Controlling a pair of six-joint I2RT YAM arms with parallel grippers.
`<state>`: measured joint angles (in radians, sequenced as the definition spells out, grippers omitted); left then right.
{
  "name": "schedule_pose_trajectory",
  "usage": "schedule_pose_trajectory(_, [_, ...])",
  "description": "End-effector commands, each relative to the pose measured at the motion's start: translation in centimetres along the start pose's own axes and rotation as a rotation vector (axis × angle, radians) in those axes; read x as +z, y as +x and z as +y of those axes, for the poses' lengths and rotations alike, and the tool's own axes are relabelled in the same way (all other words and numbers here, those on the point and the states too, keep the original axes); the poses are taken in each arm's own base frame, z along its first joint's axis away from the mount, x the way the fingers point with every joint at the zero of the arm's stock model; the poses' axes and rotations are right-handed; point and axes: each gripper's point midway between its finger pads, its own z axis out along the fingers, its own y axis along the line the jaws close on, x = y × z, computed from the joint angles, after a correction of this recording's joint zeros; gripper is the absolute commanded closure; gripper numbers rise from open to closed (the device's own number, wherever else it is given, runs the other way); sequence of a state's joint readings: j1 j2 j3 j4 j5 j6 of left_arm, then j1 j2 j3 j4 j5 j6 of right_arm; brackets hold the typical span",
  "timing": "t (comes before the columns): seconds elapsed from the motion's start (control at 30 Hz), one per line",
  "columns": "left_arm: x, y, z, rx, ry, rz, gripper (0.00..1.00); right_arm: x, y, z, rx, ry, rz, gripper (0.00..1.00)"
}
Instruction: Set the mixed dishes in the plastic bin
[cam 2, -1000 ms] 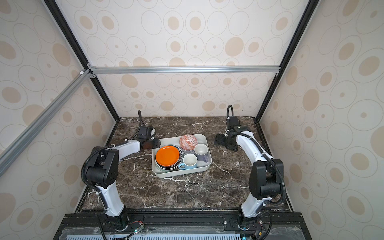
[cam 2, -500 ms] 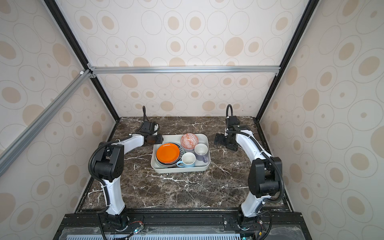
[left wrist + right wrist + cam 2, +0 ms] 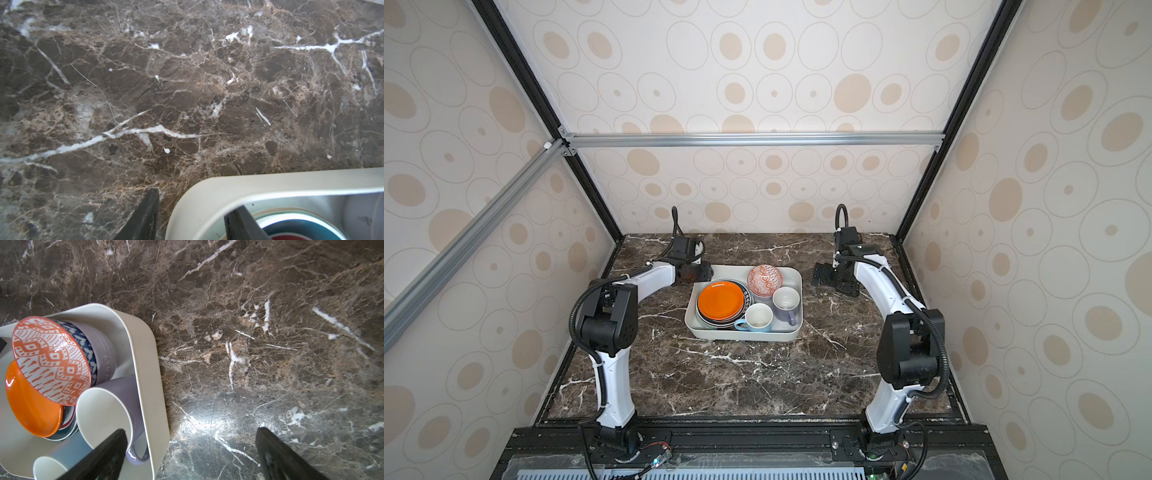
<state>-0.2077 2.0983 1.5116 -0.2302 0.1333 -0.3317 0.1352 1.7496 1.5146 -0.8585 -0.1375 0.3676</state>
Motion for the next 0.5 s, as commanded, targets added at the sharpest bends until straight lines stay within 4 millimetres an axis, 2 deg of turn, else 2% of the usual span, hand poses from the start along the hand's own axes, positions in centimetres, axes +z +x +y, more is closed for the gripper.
schedule_pose_trajectory(0.0, [-0.4,-1.6,0.3,0.01,-0.009,-0.034,0.49,-0.3,-0.2,-0.1,-0.02,0.016,0.008,0.0])
schedule_pose_trajectory(0.1, [-1.0,-1.4,0.3,0.013,-0.009,-0.036,0.46,-0.6,-0.4,-0.2,-0.025,0.016,-0.002,0.0])
schedule_pose_trajectory(0.2, [-1.9,-1.5,0.3,0.019,-0.009,-0.046,0.38,-0.9,-0.5,-0.1,-0.034,0.013,-0.011,0.0])
schedule_pose_trajectory(0.23, [-2.3,-1.8,0.3,0.019,-0.01,-0.056,0.34,-1.0,-0.5,-0.1,-0.035,0.012,-0.014,0.0])
schedule_pose_trajectory(0.37, [-4.9,-3.0,-0.1,0.033,-0.007,-0.113,0.01,-1.8,-0.7,0.1,-0.045,0.007,-0.04,0.0])
schedule_pose_trajectory(0.47, [-7.5,-4.4,0.0,0.034,-0.024,-0.18,0.01,-2.6,-1.3,0.3,-0.059,0.0,-0.074,0.0])
